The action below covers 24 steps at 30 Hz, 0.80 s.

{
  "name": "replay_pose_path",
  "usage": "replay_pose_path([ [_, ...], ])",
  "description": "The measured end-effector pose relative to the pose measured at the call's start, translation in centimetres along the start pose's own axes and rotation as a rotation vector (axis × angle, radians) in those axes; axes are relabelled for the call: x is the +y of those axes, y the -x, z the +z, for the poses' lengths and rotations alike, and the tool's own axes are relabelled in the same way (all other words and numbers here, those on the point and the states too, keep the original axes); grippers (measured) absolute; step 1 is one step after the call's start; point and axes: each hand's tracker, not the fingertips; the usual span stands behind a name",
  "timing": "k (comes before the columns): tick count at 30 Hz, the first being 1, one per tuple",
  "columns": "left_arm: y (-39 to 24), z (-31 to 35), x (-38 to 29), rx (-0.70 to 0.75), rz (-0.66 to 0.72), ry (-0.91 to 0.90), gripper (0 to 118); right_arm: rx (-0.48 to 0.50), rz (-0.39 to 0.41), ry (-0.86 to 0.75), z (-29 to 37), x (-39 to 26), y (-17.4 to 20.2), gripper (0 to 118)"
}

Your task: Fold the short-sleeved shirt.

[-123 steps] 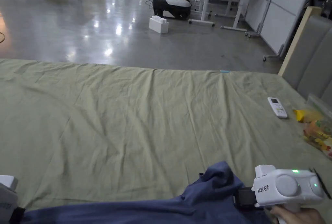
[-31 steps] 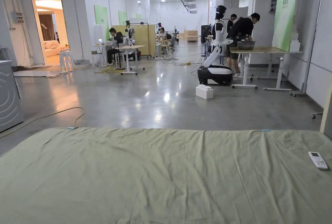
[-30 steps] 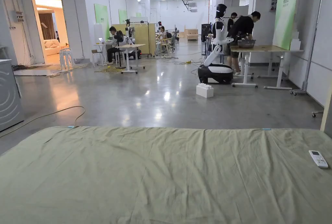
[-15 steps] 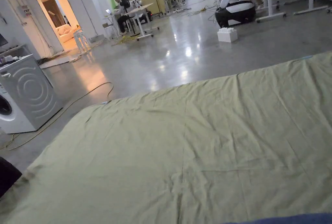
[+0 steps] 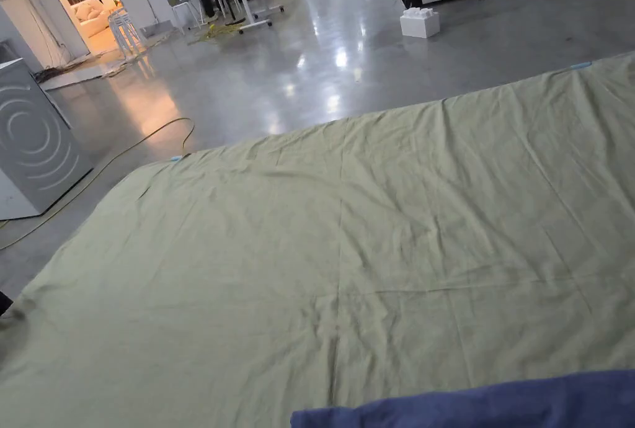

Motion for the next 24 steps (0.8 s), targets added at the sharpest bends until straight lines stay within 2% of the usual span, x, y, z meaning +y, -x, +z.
replay_pose_path([
  [1,-0.3,-0.7,-0.7,0.025,0.008,0.041,22,-0.001,0.000,0.005,-0.2,0.1,0.2,0],
  [3,-0.3,-1.5,-0.6,-0.050,-0.031,0.091,21,-0.005,0.017,0.008,-0.4,0.3,0.6,0],
  [4,-0.6,-1.3,-0.1,-0.033,-0.033,0.089,18,-0.008,0.025,0.009,-0.3,0.4,0.7,0],
  [5,-0.9,-1.2,0.1,-0.005,-0.051,0.082,9,-0.009,0.029,0.007,-0.3,0.5,0.8,0],
  [7,-1.4,-0.4,0.7,0.002,-0.090,0.062,8,0.000,0.026,0.007,-0.4,0.7,0.7,0],
  [10,-3.1,2.2,1.9,-0.021,-0.063,0.006,8,-0.001,0.021,0.006,-0.4,0.7,0.7,0],
  [13,-5.4,5.5,3.0,-0.089,-0.144,-0.086,7,0.004,0.017,0.001,-0.2,0.7,0.7,0],
  [18,-7.5,9.6,7.0,0.062,-0.252,-0.231,7,0.022,0.007,-0.001,0.1,0.2,0.3,0],
  [20,-9.2,10.0,6.6,0.095,-0.280,-0.247,7,0.028,-0.018,-0.007,0.3,-0.2,-0.1,0],
  [21,-8.7,9.8,7.2,0.082,-0.288,-0.239,7,0.033,-0.040,-0.013,0.4,-0.3,-0.2,0],
  [24,-12.6,6.1,2.8,-0.014,-0.387,-0.148,7,0.026,-0.077,-0.022,0.6,-0.5,-0.7,0],
])
